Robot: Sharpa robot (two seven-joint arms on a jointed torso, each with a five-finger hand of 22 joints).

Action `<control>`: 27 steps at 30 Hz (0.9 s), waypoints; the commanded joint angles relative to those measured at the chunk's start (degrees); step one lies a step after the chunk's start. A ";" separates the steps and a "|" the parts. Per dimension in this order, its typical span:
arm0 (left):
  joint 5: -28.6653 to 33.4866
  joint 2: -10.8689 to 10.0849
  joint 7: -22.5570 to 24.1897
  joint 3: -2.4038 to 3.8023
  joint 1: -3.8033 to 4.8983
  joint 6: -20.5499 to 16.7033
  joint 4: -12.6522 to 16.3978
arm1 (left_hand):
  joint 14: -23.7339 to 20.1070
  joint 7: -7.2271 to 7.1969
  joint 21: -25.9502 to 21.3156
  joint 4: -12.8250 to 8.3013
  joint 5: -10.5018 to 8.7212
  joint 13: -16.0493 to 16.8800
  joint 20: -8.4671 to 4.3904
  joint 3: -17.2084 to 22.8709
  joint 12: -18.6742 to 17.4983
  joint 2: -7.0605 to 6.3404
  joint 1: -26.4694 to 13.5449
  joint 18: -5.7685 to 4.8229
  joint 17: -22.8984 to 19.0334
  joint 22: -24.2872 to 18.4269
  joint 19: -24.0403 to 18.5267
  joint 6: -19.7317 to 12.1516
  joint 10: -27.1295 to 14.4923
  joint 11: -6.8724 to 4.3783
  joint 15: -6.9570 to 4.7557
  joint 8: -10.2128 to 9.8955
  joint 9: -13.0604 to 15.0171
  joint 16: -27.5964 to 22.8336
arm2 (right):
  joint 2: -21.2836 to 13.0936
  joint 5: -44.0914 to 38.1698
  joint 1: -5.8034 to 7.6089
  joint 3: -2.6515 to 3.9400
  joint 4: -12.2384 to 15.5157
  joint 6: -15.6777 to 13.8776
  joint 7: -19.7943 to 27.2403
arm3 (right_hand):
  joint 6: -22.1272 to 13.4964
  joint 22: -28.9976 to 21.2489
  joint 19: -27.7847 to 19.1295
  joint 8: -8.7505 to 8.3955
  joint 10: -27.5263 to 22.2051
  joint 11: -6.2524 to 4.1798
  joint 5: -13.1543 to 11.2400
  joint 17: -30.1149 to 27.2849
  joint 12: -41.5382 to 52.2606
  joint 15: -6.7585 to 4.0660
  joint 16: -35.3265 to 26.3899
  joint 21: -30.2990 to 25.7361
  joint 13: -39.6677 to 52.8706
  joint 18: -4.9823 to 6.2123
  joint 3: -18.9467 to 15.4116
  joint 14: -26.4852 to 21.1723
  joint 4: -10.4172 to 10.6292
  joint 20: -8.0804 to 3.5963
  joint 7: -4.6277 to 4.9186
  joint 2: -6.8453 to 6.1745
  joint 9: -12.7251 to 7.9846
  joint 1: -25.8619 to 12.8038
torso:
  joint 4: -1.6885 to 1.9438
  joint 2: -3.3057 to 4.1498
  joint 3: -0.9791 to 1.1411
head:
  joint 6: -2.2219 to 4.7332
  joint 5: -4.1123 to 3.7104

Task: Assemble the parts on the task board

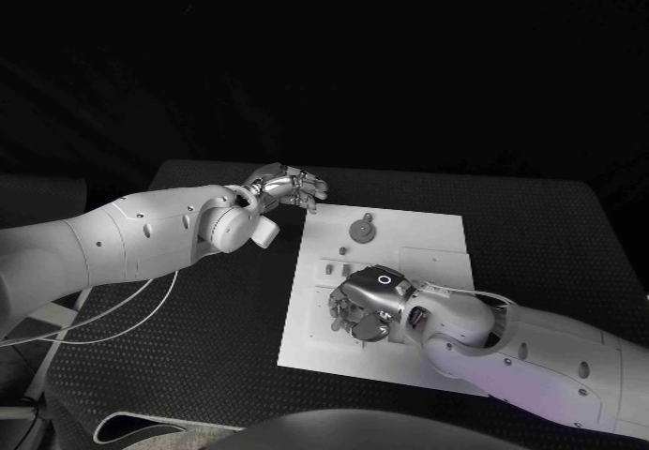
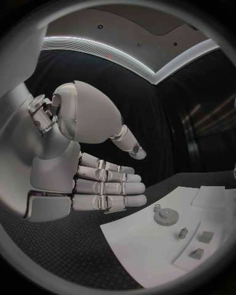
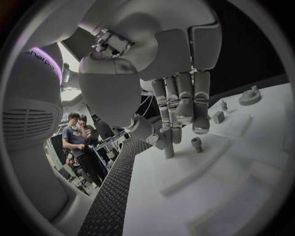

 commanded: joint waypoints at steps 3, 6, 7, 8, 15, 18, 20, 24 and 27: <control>0.09 0.07 0.70 0.04 0.06 0.76 0.12 | 0.41 -0.08 -0.39 0.03 0.15 -0.11 0.08 -0.42 -0.08 0.09 -0.28 0.90 0.08 -0.09 0.44 -0.21 0.47 -0.12 -0.13 0.38 -0.08 -0.38 | 0.09 -2.42 -0.04 -0.02 -0.28 0.93 -0.51 | 0.27 0.62 -0.07 0.18 0.33 -0.17 0.20 0.00 0.14 -0.30 0.02 0.24 2.06 3.57 1.44 -0.02 0.93 -0.31 0.07 0.75 0.11 -0.05 | -0.01 -0.01 -0.03 | -0.04 0.03; 0.09 0.05 0.69 0.04 0.06 0.78 0.15 | 0.42 -0.08 -0.40 0.03 0.15 -0.11 0.08 -0.42 -0.08 0.09 -0.28 0.90 0.09 -0.09 0.44 -0.21 0.47 -0.12 -0.13 0.38 -0.09 -0.39 | 0.21 -2.84 -0.04 -0.06 -0.29 1.19 -0.77 | 0.27 0.62 -0.06 0.18 0.33 -0.17 0.19 0.01 0.14 -0.30 0.02 0.24 2.07 3.57 1.44 -0.01 0.91 -0.31 0.07 0.73 0.12 -0.05 | -0.02 -0.02 -0.02 | -0.04 0.03; 0.09 0.06 0.69 0.04 0.06 0.78 0.14 | 0.42 -0.08 -0.40 0.03 0.15 -0.11 0.08 -0.42 -0.08 0.09 -0.29 0.90 0.10 -0.09 0.45 -0.21 0.47 -0.12 -0.13 0.38 -0.09 -0.40 | 0.24 -3.10 -0.04 -0.09 -0.29 1.35 -0.84 | 0.27 0.63 -0.06 0.18 0.34 -0.17 0.19 0.01 0.15 -0.30 0.02 0.24 2.07 3.57 1.44 -0.01 0.91 -0.31 0.06 0.72 0.13 -0.05 | -0.01 -0.01 -0.03 | -0.04 0.00; 0.09 0.07 0.70 0.04 0.06 0.78 0.14 | 0.42 -0.08 -0.40 0.03 0.15 -0.11 0.09 -0.43 -0.08 0.09 -0.29 0.90 0.10 -0.09 0.45 -0.21 0.47 -0.12 -0.13 0.38 -0.09 -0.40 | 0.28 -3.31 -0.04 -0.14 -0.32 1.52 -0.90 | 0.27 0.63 -0.06 0.18 0.34 -0.17 0.19 0.02 0.15 -0.30 0.03 0.25 2.08 3.57 1.44 -0.01 0.90 -0.32 0.06 0.71 0.13 -0.05 | 0.00 0.00 -0.05 | -0.04 -0.02; 0.09 0.01 0.69 0.04 0.06 0.75 0.15 | 0.42 -0.08 -0.41 0.04 0.15 -0.11 0.08 -0.43 -0.08 0.09 -0.30 0.89 0.13 -0.09 0.45 -0.21 0.47 -0.12 -0.13 0.39 -0.10 -0.42 | 0.84 -4.37 -0.06 -1.00 -0.67 2.25 -1.43 | 0.28 0.63 -0.07 0.19 0.35 -0.18 0.20 0.03 0.15 -0.31 0.03 0.25 2.10 3.57 1.44 -0.01 0.88 -0.32 0.06 0.68 0.15 -0.04 | 0.03 0.03 -0.05 | -0.14 0.01; 0.09 0.03 0.69 0.04 0.06 0.75 0.15 | 0.42 -0.08 -0.41 0.04 0.15 -0.12 0.08 -0.44 -0.08 0.09 -0.30 0.89 0.14 -0.09 0.45 -0.21 0.47 -0.12 -0.13 0.39 -0.11 -0.43 | 0.97 -4.39 -0.06 -1.07 -0.67 2.48 -1.46 | 0.28 0.63 -0.07 0.19 0.35 -0.18 0.19 0.03 0.15 -0.31 0.03 0.25 2.11 3.57 1.44 -0.02 0.87 -0.32 0.05 0.67 0.16 -0.05 | 0.03 0.03 -0.03 | -0.16 0.02; 0.09 0.05 0.68 0.04 0.06 0.78 0.16 | 0.43 -0.08 -0.42 0.04 0.15 -0.12 0.08 -0.44 -0.08 0.09 -0.31 0.89 0.15 -0.09 0.46 -0.21 0.47 -0.12 -0.13 0.40 -0.11 -0.44 | 1.06 -4.39 -0.07 -1.11 -0.65 2.60 -1.42 | 0.28 0.64 -0.08 0.20 0.35 -0.18 0.19 0.03 0.15 -0.31 0.03 0.24 2.12 3.57 1.44 -0.02 0.88 -0.33 0.05 0.66 0.17 -0.05 | 0.03 0.00 -0.05 | -0.21 0.00; 0.10 0.05 0.66 0.04 0.06 0.78 0.16 | 0.43 -0.08 -0.43 0.04 0.15 -0.12 0.08 -0.44 -0.08 0.09 -0.30 0.89 0.18 -0.09 0.46 -0.21 0.48 -0.12 -0.13 0.40 -0.12 -0.46 | 1.46 -4.08 -0.07 -1.20 -0.68 2.53 -1.26 | 0.28 0.64 -0.08 0.20 0.36 -0.18 0.19 0.04 0.15 -0.31 0.03 0.24 2.14 3.57 1.42 -0.03 0.89 -0.32 0.05 0.62 0.19 -0.10 | 0.03 -0.01 -0.08 | -0.24 -0.06; 0.10 0.09 0.65 0.04 0.06 0.79 0.17 | 0.44 -0.08 -0.43 0.04 0.15 -0.12 0.08 -0.44 -0.08 0.09 -0.31 0.89 0.19 -0.09 0.46 -0.21 0.48 -0.12 -0.13 0.41 -0.12 -0.47 | 1.68 -3.96 -0.12 -1.23 -0.70 2.39 -1.16 | 0.28 0.65 -0.09 0.21 0.36 -0.18 0.18 0.05 0.15 -0.30 0.03 0.24 2.16 3.57 1.39 -0.04 0.91 -0.32 0.06 0.58 0.22 -0.17 | 0.01 -0.02 -0.06 | -0.25 -0.07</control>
